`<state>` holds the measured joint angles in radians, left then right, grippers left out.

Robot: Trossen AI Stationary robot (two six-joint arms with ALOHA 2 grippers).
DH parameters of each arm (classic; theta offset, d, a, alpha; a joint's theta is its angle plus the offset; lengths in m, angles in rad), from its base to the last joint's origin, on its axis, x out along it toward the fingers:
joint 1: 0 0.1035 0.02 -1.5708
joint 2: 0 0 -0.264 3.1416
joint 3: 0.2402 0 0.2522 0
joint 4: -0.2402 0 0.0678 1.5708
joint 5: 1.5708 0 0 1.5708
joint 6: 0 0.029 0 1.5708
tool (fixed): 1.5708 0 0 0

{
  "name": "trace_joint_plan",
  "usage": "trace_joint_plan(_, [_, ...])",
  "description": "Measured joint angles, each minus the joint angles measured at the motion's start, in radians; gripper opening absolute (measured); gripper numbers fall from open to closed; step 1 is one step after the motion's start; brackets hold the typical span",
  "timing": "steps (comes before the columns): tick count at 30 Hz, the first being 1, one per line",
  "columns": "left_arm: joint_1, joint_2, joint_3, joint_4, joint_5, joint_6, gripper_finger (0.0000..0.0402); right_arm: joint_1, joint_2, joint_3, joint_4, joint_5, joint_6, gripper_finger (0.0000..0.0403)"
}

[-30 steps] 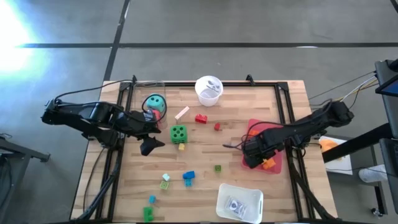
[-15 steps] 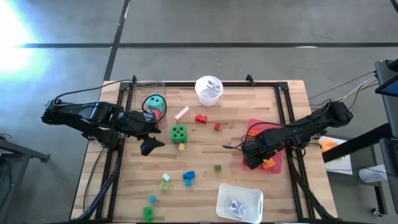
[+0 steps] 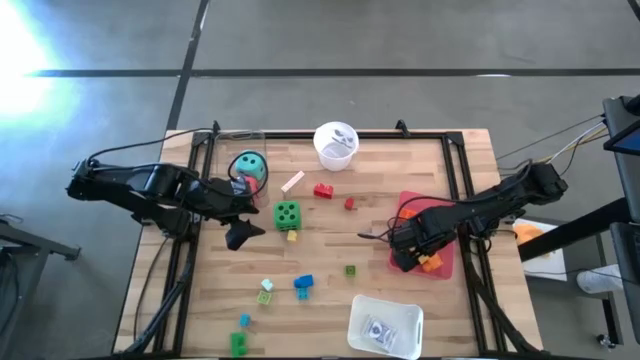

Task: Pick & Place Toys
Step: Put the yellow game piece into the pink bin

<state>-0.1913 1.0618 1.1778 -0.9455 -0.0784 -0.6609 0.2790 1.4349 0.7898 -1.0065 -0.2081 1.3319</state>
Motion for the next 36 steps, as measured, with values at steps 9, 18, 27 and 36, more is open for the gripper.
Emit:
trace_joint_plan(9, [0.0, 0.003, -0.005, 0.002, 0.0, -0.051, 0.0342, 0.0, 0.0, 0.072, -0.124, -0.001, -0.044, 0.034])
trace_joint_plan(18, [0.0, 0.126, -0.008, -0.02, -0.109, -0.261, 0.0342, 0.0, -0.001, 0.267, -0.301, 0.024, -0.078, 0.0341])
trace_joint_plan(27, [0.0, 0.309, -0.008, -0.021, -0.182, -0.344, 0.0342, 0.0, -0.001, 0.441, -0.422, 0.215, 0.069, 0.0341])
trace_joint_plan(36, [-0.052, 0.452, -0.008, -0.009, -0.256, -0.666, 0.0342, -0.007, -0.032, 0.555, -0.557, 0.383, -0.032, 0.0341])
